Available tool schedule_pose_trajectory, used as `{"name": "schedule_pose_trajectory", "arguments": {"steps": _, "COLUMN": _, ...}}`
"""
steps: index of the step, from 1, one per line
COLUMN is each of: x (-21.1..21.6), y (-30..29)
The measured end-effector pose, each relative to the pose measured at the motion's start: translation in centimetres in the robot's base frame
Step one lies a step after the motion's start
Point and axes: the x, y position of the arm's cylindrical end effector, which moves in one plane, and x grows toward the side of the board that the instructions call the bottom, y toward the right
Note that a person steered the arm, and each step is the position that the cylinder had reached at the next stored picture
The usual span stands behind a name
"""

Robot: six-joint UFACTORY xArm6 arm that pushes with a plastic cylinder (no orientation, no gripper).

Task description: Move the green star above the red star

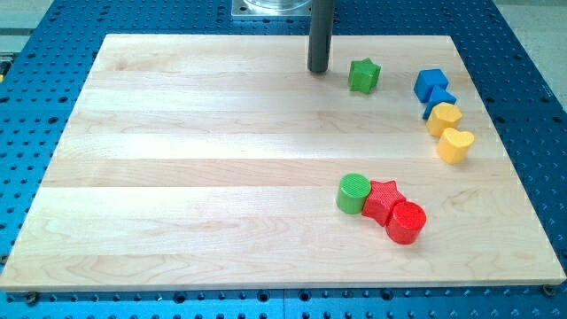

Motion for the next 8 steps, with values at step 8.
{"name": "schedule_pose_trajectory", "arguments": {"steps": 8, "x": 7.2, "y": 5.1}}
